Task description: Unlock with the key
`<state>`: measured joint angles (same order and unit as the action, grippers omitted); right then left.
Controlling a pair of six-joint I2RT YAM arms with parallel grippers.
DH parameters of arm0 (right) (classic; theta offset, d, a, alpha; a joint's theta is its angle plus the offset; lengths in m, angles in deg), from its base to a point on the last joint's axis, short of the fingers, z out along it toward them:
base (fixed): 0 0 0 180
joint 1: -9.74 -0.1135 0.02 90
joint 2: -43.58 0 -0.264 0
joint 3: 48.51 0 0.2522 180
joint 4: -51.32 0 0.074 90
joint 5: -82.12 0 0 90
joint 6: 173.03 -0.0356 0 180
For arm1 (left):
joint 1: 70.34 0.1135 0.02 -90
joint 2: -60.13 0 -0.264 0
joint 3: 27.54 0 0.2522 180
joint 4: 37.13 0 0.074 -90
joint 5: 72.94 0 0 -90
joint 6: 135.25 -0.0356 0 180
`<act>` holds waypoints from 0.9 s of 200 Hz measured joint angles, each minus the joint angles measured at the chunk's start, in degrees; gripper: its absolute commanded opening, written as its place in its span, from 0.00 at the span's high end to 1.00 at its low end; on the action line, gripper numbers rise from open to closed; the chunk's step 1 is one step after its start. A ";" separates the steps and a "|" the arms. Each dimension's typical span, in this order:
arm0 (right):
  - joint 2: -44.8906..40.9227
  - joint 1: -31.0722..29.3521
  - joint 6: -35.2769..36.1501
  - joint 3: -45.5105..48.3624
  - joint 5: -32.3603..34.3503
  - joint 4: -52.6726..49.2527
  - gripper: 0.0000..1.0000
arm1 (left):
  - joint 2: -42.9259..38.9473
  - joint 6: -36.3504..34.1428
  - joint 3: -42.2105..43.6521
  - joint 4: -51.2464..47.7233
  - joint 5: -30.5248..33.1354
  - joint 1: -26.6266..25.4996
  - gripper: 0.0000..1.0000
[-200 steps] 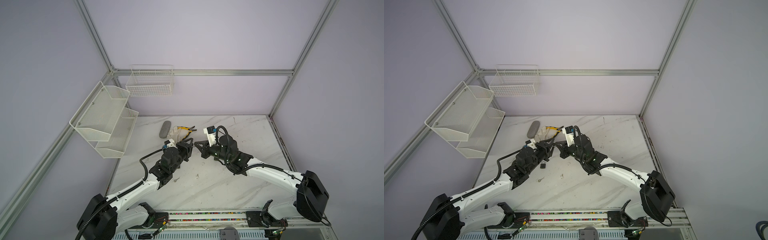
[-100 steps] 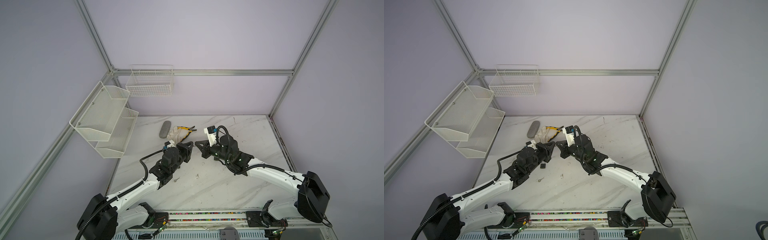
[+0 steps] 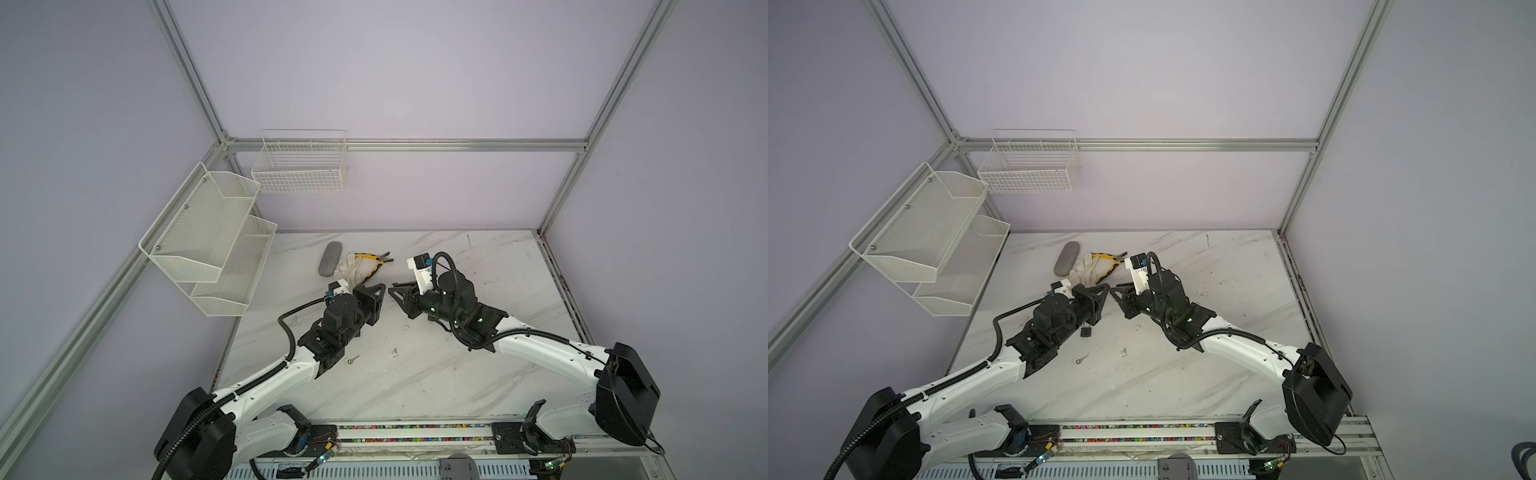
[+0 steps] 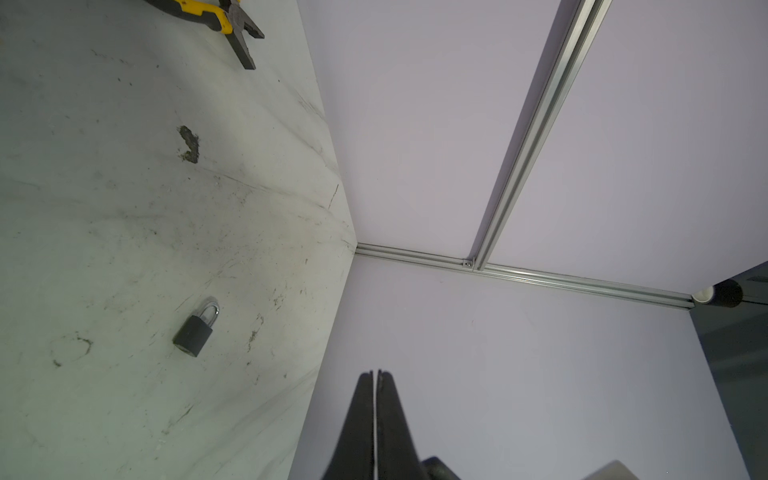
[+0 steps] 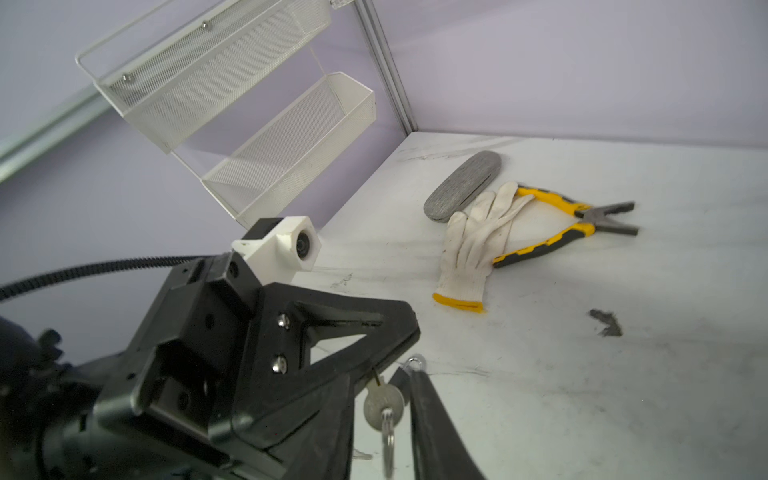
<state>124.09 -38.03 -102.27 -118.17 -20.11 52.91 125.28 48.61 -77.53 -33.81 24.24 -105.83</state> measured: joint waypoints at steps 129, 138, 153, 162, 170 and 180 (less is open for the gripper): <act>2.08 12.44 -12.81 -0.50 -26.43 -1.29 0.58 | 7.67 -44.04 -3.26 11.61 -23.61 7.50 1.00; 2.36 12.57 -13.16 -0.50 -26.91 -1.01 0.59 | 8.20 -45.11 -3.28 13.29 -25.16 7.63 1.00; 2.56 12.94 -13.97 -0.48 -28.26 0.17 0.59 | 9.14 -46.40 -3.30 15.80 -27.04 7.76 1.00; 2.73 13.25 -14.69 -0.48 -29.22 1.68 0.59 | 9.62 -47.04 -3.30 17.07 -28.22 7.87 1.00; 2.91 13.49 -15.17 -0.46 -29.94 2.93 0.60 | 10.01 -47.52 -3.30 17.97 -29.16 8.00 1.00; 3.15 13.70 -15.69 -0.44 -30.77 4.24 0.61 | 10.38 -48.00 -3.30 18.71 -30.05 8.13 1.00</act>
<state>127.24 -24.32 -117.97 -118.60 -50.88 57.15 135.66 0.61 -80.83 -15.10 -5.81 -97.70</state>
